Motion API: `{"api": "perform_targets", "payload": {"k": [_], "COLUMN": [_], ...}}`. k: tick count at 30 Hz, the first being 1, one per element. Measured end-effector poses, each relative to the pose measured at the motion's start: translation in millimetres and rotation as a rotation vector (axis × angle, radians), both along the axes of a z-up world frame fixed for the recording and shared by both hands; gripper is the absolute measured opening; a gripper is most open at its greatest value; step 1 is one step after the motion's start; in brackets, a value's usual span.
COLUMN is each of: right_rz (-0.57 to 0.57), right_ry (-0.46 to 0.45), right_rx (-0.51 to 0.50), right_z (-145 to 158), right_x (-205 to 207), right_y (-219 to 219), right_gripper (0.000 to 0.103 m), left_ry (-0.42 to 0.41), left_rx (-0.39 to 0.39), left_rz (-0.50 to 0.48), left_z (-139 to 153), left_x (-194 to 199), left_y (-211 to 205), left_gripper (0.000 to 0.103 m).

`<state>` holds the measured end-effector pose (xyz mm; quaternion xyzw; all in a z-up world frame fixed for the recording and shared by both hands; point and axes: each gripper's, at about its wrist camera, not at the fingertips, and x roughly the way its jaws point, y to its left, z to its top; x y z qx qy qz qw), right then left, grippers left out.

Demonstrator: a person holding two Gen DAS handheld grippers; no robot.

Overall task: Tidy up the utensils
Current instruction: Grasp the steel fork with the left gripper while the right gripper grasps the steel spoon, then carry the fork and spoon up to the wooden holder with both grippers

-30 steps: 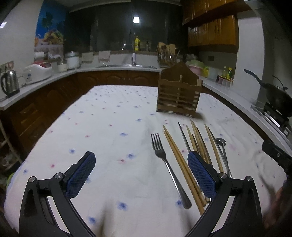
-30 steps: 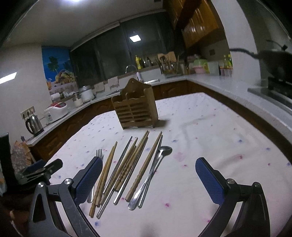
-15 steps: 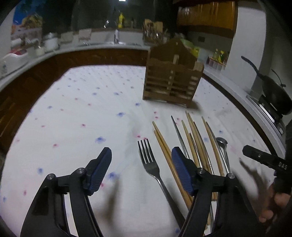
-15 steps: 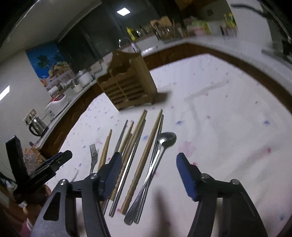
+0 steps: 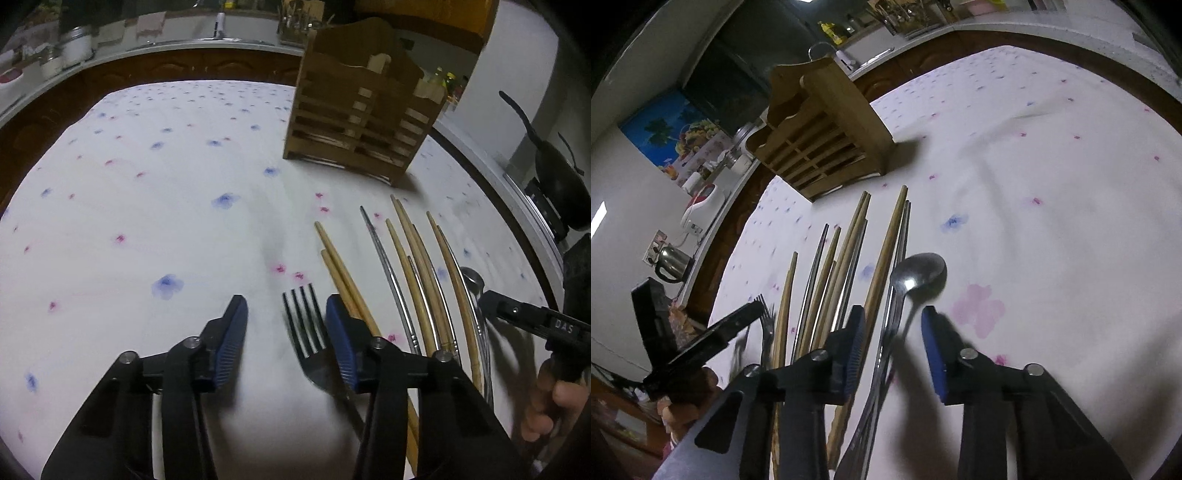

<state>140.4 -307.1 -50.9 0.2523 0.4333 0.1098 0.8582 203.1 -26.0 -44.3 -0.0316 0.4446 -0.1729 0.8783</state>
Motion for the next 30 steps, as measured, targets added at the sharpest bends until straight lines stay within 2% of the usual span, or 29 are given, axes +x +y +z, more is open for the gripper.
{"api": "perform_targets", "payload": {"k": [2,3,7,14,21,30], "right_rz": [0.003,0.006,0.006,0.004,-0.014,-0.031], "right_ry": [0.008,0.015,0.0,-0.102,-0.211,-0.299], "right_rx": [0.006,0.01,0.002,-0.022,-0.051,-0.093], "right_z": [-2,-3,0,35,74,101], "right_x": [3,3,0,-19,-31,-25], "right_y": [0,0,2,2,-2,-3], "right_gripper": [0.015,0.008,0.004,0.002,0.003,0.002], "left_ry": [0.008,0.01,-0.014,-0.077,-0.186,-0.293], "left_rx": [-0.008,-0.018,-0.02,-0.064,-0.066,-0.06], "left_rz": [-0.024,-0.034,-0.035,-0.017,-0.015,0.041], "left_z": [-1,0,9,40,81,118], "left_x": [2,2,-5,-26,-48,-46], "left_y": [-4,-5,-5,7,14,26], "left_gripper": [0.019,0.019,0.002,0.002,0.002,0.002]}}
